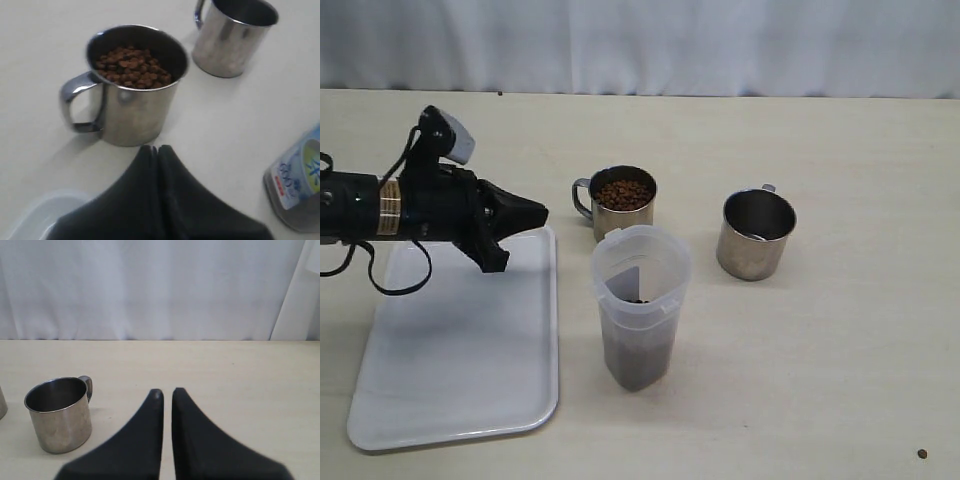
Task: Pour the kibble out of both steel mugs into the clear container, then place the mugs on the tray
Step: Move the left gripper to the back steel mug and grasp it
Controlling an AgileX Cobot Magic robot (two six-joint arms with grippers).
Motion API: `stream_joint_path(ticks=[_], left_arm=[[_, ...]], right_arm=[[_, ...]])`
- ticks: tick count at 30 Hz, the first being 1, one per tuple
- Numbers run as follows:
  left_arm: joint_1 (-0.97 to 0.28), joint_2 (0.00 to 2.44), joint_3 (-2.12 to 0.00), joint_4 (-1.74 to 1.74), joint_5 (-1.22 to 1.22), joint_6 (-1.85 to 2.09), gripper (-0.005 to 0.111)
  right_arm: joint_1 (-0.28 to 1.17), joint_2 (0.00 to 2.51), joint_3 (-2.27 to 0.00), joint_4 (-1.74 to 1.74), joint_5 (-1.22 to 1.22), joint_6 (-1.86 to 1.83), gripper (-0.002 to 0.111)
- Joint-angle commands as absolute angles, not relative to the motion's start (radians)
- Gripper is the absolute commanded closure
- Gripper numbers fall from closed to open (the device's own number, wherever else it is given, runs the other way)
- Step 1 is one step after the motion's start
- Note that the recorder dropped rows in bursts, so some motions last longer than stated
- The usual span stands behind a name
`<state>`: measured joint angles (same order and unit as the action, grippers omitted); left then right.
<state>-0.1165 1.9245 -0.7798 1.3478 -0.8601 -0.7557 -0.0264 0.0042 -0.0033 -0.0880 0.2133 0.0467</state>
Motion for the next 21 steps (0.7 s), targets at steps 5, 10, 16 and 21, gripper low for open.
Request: stream_joint_path(ticks=[5,10,16,21], left_arm=[[-0.118,2.125,-0.958,1.425,-1.041,-0.759,0.107],[-0.141,2.152,-0.992,1.445,-1.007,-0.719,0.075],[-0.227,2.153,-0.992,1.264,-0.883,-0.515,0.043],[-0.245,2.153,-0.992,1.119,-0.821,-0.454,0.039]], right_arm=[[-0.032,0.000,0.000,-0.085,0.212,0.040,0.103],[-0.032,0.000,0.000,-0.085,0.212,0.040,0.103],[-0.032,0.000,0.000,-0.085,0.212,0.040,0.103],[-0.032,0.000,0.000,-0.085,0.212,0.040,0.103]])
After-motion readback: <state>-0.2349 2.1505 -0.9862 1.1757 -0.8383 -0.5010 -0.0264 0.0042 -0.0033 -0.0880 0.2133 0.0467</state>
